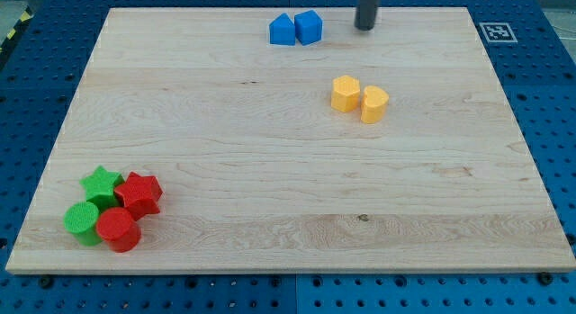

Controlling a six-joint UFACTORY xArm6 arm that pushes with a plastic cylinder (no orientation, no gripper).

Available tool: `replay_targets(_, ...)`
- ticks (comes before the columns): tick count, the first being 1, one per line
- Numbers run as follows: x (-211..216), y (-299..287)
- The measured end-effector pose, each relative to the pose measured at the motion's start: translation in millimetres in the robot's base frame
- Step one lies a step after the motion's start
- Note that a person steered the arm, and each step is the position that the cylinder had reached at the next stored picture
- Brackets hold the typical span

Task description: Move the yellow heart down to the blue cube

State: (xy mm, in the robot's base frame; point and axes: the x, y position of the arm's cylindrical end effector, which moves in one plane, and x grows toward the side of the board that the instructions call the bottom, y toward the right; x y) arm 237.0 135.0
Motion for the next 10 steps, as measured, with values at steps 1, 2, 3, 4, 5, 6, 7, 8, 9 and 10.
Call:
replay_targets(1,35,12)
replay_targets(2,77,16)
replay_targets(3,109,20)
replay_targets(4,143,29)
replay_targets(5,175,41)
replay_targets(6,201,59)
replay_targets(7,227,60)
replay_targets(8,245,35)
replay_targets(9,246,4)
replay_targets(10,243,4)
